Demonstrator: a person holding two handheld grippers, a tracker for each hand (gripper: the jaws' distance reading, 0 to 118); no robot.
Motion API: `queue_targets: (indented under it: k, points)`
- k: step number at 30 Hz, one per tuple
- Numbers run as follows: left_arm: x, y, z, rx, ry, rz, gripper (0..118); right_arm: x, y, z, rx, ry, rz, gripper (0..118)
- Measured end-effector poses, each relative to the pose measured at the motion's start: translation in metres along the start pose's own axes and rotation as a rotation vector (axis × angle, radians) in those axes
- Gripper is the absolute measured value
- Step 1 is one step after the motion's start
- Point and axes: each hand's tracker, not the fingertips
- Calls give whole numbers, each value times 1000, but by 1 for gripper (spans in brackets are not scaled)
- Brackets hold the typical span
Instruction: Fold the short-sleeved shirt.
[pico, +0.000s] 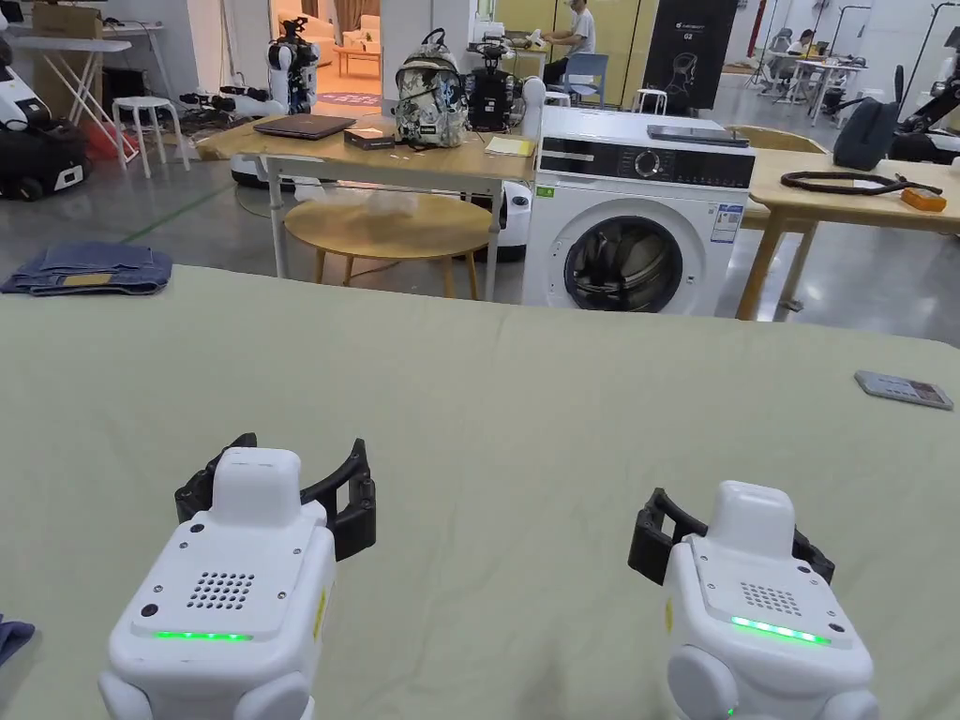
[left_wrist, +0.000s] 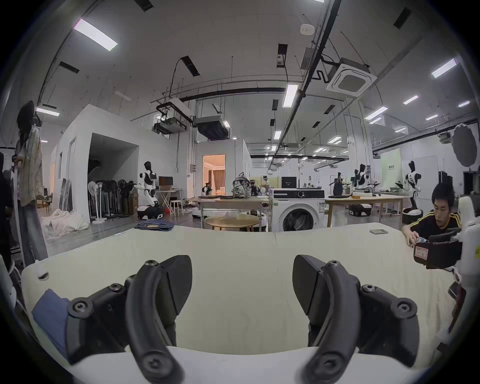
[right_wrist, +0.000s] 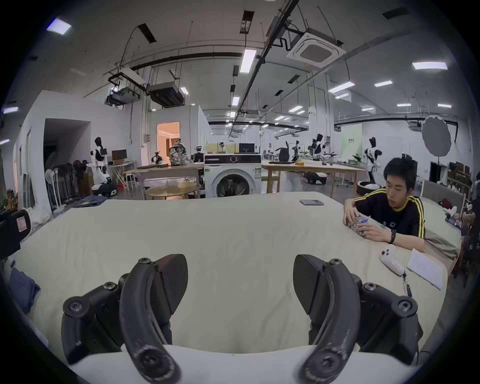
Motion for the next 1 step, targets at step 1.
queue_targets:
  k: [1]
  points:
    - [0,0,0,-2,1,-2,81,0,1,0,-6,-5,1,87]
